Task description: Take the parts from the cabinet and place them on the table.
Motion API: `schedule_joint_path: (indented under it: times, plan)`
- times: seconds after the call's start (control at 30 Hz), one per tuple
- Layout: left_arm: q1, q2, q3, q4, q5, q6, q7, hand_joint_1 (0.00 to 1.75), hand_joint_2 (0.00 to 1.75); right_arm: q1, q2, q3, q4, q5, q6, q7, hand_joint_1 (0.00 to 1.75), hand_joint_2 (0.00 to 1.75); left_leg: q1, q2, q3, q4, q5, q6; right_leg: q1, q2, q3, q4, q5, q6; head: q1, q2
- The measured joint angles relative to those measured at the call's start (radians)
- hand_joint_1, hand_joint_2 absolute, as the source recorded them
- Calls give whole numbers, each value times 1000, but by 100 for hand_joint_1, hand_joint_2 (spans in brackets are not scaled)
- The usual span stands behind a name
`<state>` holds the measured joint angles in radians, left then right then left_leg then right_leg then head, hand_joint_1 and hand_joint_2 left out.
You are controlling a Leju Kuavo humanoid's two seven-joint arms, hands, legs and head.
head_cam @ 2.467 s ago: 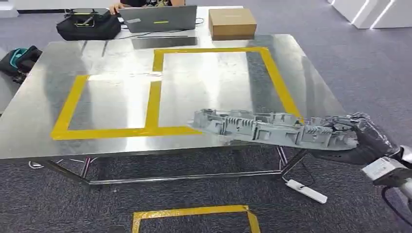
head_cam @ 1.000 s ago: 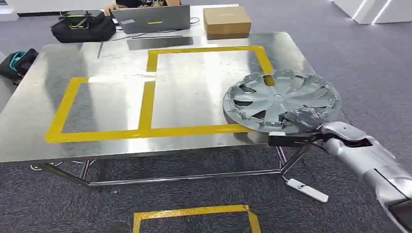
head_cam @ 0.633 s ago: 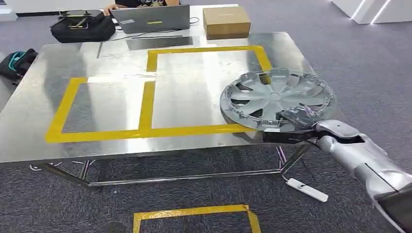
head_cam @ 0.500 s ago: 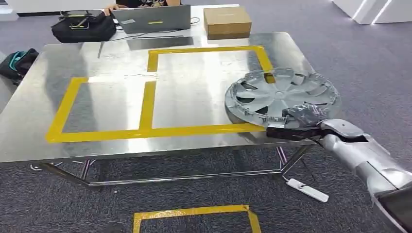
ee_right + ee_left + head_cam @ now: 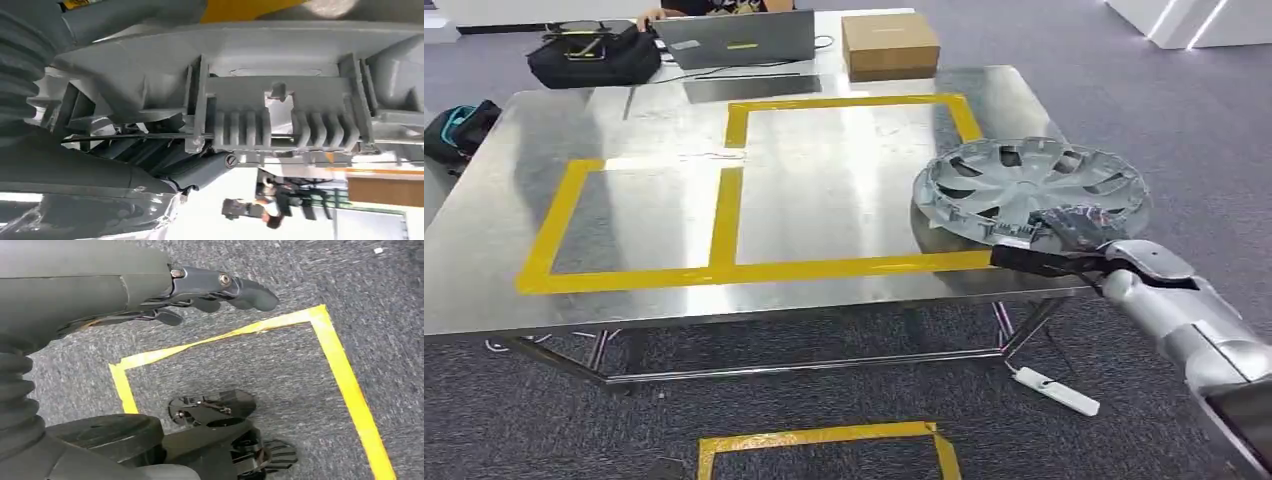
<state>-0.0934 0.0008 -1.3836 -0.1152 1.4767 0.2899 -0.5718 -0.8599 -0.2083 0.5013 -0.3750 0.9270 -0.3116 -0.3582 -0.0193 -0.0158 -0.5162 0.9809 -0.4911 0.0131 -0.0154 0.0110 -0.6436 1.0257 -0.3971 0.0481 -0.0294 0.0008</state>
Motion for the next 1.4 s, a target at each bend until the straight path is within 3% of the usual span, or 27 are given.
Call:
schedule_joint_path:
  times: [0.27, 0.43, 0.7, 0.97, 1.13, 1.17, 1.4]
  plan:
    - [-5, 2, -16, 0, 0, -4, 2, 0, 175, -22, 99, 27, -6, 38, 95, -98, 175, 175, 1, 3, 3, 0, 0, 0, 1, 3, 0, 0, 0, 0, 0, 0]
    - [-6, 2, -27, 0, 9, -6, 8, 0, 175, 0, 156, 91, -48, 55, 130, -147, 175, 175, 1, 3, 3, 0, 0, -1, 2, 4, 0, 0, 0, 0, 0, 0]
    - [-5, 2, -35, 0, 3, 6, 11, 0, 175, 8, 180, 152, -79, 71, 132, -104, 175, 175, 1, 1, 2, 0, 0, -1, 2, 1, 0, 0, 0, 0, 0, 0]
    - [-4, 1, -63, 0, -7, 25, -19, 0, 175, 7, 166, 185, -75, 95, 37, -12, 175, 175, 0, 1, 2, 0, 0, -1, 2, 1, 0, -1, 0, 0, 0, 0]
    - [-4, 1, -82, 0, -11, 24, -24, 0, 175, 7, 146, 190, -63, 78, 8, -2, 175, 175, 0, 1, 2, 0, 0, -1, 2, 0, 0, -1, 0, 0, 0, 0]
    - [-4, 1, -84, 0, -12, 19, -24, 0, 175, 7, 143, 189, -61, 69, 8, -6, 0, 0, 0, 1, 2, 0, 0, -1, 2, 0, 0, -1, 0, 0, 0, 0]
    - [-3, 2, -97, 0, 5, 44, -21, 0, 175, 9, 127, 160, -48, 19, 16, -38, 0, 0, 0, 1, 2, 0, 0, -1, 2, 1, 0, -1, 0, 0, 0, 0]
